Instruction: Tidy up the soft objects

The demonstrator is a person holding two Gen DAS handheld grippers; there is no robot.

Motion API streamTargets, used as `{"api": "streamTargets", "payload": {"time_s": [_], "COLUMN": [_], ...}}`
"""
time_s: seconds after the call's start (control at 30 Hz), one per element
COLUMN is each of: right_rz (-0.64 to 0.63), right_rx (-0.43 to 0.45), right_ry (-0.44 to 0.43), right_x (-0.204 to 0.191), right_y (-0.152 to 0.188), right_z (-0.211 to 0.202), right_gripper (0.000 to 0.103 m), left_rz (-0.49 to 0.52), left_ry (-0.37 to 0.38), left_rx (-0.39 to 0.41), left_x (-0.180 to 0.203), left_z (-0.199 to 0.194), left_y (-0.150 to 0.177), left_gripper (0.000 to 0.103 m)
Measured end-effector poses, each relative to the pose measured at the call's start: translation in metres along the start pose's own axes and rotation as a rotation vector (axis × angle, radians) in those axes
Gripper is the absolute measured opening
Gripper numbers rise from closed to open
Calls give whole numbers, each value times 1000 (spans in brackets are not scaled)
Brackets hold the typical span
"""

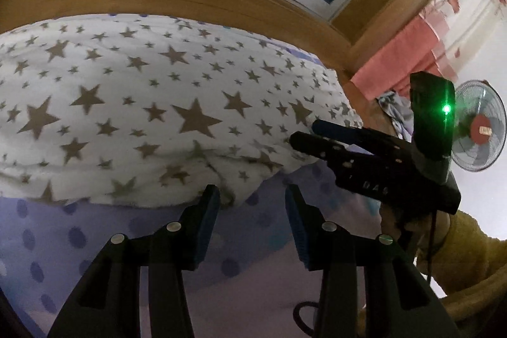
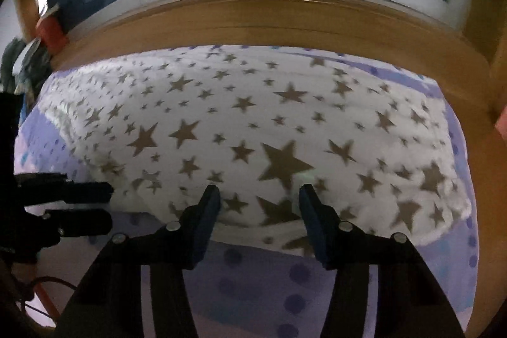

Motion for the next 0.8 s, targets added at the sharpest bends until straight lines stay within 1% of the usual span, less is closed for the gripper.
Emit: {"api": "streamTargets", "payload": {"time_s": [0.07, 0.23, 0.3, 0.33, 0.43, 0.47, 0.53, 0.6, 0.8], "right_rz": [38, 31, 35, 35, 34, 34, 34, 34, 15], "right_rx": [-7, 1, 1, 1, 1, 1, 2, 2, -1], "right_ry": [16, 29, 25, 20, 4, -1, -10, -14, -27], "right_x": [10, 11, 11, 12, 11, 12, 13, 13, 11], "right_y": [5, 11, 9, 9, 6, 7, 8, 8, 8], "right_z": [0, -8, -8, -8, -2, -3, -5, -4, -3], "right_gripper": [50, 50, 50, 50, 50, 50, 50, 50, 50], "left_rz": [13, 16, 11, 10, 19, 37, 86, 95, 34], "left_ry": [-4, 0, 14, 23, 85, 86, 56, 36, 31], "left_rx": [-3, -2, -8, -13, -41, -49, -62, -60, -54], "left_x": [1, 3, 4, 6, 21, 26, 32, 33, 26], "left_z": [4, 13, 15, 14, 13, 12, 13, 12, 2], "left_y": [-2, -11, -13, -12, -4, 1, 11, 17, 21], "left_gripper": [43, 44, 47, 47, 47, 47, 47, 47, 47]}}
Point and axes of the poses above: each gripper's, at about its wrist camera, not at the fingertips, and z roughly the way its jaws point, x to its right, y to its underside, the point moved 9 cm from there along z, roughly the way its jaws point, and after that the axes turned 1 degree about -y, right-handed, at the moved point
